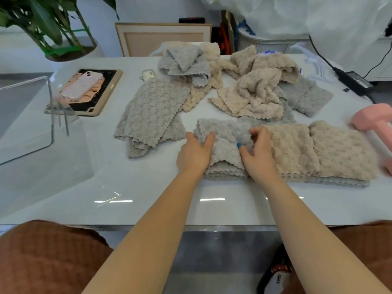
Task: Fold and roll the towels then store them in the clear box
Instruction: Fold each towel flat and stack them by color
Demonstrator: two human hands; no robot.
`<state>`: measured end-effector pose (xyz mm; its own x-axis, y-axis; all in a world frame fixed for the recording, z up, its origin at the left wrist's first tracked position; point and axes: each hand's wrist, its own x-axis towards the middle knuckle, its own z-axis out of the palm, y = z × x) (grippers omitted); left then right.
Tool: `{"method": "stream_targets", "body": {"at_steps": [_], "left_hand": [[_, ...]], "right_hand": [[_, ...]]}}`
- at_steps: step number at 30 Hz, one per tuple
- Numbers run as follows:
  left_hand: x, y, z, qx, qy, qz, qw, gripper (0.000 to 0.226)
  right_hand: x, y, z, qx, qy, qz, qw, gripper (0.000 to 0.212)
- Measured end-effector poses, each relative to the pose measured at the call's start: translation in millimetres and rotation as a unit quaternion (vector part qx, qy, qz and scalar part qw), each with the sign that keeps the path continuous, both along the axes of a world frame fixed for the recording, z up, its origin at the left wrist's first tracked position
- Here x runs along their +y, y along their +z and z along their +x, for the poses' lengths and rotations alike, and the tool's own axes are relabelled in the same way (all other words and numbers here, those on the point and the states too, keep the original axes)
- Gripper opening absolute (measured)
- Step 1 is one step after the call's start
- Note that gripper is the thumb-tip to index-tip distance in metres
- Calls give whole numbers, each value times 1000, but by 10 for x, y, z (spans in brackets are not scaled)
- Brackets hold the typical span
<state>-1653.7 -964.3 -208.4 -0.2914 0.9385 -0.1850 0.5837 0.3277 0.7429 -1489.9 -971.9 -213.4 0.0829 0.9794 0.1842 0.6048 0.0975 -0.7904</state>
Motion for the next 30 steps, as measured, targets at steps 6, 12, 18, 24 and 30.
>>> {"method": "stream_targets", "body": {"at_steps": [6, 12, 18, 24, 30], "left_hand": [[-68, -2, -305, 217, -13, 55, 974, 57], [-104, -105, -1083, 330, 85, 82, 936, 42], [-229, -220, -1342, 255, 28, 105, 961, 9], [-701, -276, -1569, 230, -23, 160, 960, 4], [-1109, -83, -2032, 167, -57, 111, 978, 11]], "right_hand": [[7, 77, -52, -116, -11, -20, 993, 27], [-272, 240, -344, -233, -74, 169, 955, 25], [-483, -3, -781, -320, 171, 136, 922, 18], [-398, -115, -706, -353, 105, 86, 926, 34], [-335, 41, -935, -371, 70, 35, 925, 26]]}}
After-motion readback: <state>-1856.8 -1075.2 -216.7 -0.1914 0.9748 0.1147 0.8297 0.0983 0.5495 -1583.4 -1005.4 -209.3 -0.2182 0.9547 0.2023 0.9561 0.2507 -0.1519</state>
